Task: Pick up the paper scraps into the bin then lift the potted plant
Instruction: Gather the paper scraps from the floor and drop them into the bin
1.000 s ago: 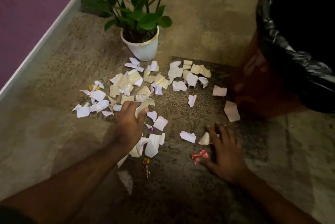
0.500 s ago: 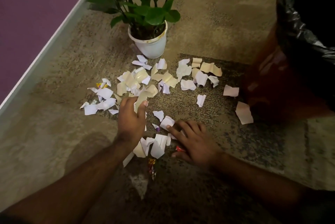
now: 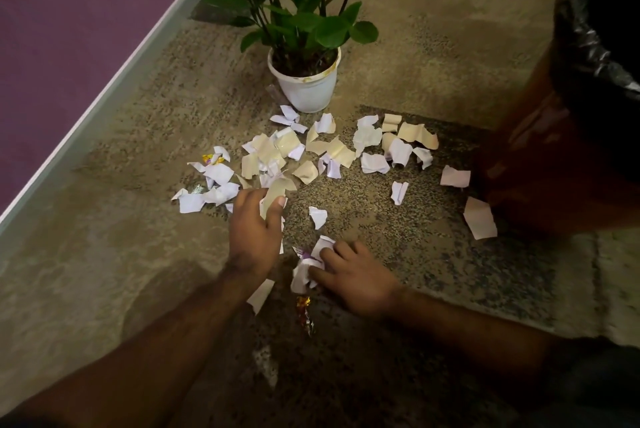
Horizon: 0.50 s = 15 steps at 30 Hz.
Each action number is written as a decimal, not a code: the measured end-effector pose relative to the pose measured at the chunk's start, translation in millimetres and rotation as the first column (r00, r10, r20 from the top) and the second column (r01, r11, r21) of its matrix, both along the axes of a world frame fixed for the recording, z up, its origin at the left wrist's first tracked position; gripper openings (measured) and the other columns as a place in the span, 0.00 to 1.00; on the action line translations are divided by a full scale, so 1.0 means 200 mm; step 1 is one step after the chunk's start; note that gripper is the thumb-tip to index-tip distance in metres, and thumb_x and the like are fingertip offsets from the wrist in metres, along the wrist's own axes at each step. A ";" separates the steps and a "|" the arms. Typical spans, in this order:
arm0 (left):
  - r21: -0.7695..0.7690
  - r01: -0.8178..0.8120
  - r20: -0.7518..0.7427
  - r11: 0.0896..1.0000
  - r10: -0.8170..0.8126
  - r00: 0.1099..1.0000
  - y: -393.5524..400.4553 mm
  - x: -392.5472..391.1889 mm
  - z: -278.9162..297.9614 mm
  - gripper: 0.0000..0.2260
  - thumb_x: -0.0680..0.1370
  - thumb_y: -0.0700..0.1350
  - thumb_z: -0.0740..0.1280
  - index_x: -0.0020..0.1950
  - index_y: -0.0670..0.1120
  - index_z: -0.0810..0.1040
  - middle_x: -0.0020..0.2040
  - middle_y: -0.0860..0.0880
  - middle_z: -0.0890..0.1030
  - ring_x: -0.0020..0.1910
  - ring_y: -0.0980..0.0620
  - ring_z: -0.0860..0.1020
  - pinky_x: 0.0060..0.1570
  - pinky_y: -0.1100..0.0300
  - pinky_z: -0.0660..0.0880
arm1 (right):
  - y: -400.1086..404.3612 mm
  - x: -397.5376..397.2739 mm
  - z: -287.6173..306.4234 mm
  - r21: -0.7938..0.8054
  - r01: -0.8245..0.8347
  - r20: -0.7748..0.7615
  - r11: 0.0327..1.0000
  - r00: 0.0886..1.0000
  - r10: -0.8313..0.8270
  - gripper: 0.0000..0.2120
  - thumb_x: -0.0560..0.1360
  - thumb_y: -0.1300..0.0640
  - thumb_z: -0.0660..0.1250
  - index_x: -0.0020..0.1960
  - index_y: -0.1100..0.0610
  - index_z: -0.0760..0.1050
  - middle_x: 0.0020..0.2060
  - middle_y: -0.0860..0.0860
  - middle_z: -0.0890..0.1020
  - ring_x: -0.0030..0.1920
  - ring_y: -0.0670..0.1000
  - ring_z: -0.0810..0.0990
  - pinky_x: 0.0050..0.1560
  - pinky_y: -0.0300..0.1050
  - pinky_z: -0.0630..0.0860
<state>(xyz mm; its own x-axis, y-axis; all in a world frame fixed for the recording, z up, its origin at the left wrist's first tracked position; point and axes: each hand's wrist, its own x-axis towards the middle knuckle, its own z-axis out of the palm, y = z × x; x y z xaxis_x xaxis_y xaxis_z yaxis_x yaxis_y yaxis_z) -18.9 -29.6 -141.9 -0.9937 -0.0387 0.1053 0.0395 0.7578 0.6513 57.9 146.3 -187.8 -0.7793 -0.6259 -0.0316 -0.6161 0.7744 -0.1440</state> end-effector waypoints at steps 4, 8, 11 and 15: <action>0.037 -0.013 -0.002 0.999 0.013 1.000 0.02 0.01 0.00 0.12 0.79 0.45 0.65 0.56 0.37 0.78 0.53 0.39 0.78 0.54 0.42 0.76 0.51 0.59 0.67 | 0.04 0.01 0.00 0.000 0.015 0.009 1.000 1.000 -0.015 0.12 0.72 0.54 0.56 0.50 0.54 0.75 0.44 0.53 0.79 0.46 0.56 0.79 0.42 0.47 0.76; 0.055 0.008 -0.004 0.998 -0.008 1.000 0.04 0.03 0.00 0.11 0.79 0.44 0.65 0.53 0.37 0.79 0.51 0.40 0.78 0.52 0.42 0.76 0.50 0.57 0.69 | 0.11 0.01 -0.01 -0.021 0.062 0.076 0.998 0.995 -0.060 0.11 0.76 0.55 0.60 0.55 0.56 0.74 0.47 0.55 0.79 0.49 0.57 0.79 0.37 0.48 0.77; 0.050 0.006 -0.008 0.999 -0.006 1.000 0.06 0.07 -0.02 0.11 0.79 0.44 0.65 0.54 0.36 0.78 0.51 0.40 0.79 0.53 0.42 0.76 0.53 0.53 0.71 | 0.17 0.01 -0.02 -0.070 0.188 0.154 0.980 0.972 -0.175 0.13 0.79 0.55 0.57 0.61 0.56 0.71 0.56 0.56 0.77 0.58 0.57 0.74 0.47 0.52 0.76; 0.060 -0.006 -0.016 0.998 0.007 1.000 0.14 0.12 -0.02 0.12 0.79 0.45 0.65 0.56 0.38 0.79 0.52 0.41 0.79 0.55 0.42 0.76 0.55 0.52 0.72 | 0.23 -0.02 0.00 -0.303 0.473 0.244 0.827 0.878 -0.412 0.13 0.81 0.51 0.58 0.61 0.54 0.73 0.58 0.54 0.79 0.57 0.56 0.76 0.53 0.49 0.74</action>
<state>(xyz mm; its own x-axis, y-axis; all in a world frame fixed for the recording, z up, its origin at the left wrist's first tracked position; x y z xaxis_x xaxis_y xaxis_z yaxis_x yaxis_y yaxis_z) 4.3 -1.7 -145.9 -0.9916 -0.0515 0.1188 0.0460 0.7177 0.6949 54.8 192.2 -188.1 -0.9775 -0.2087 -0.0302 -0.1633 0.8398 -0.5177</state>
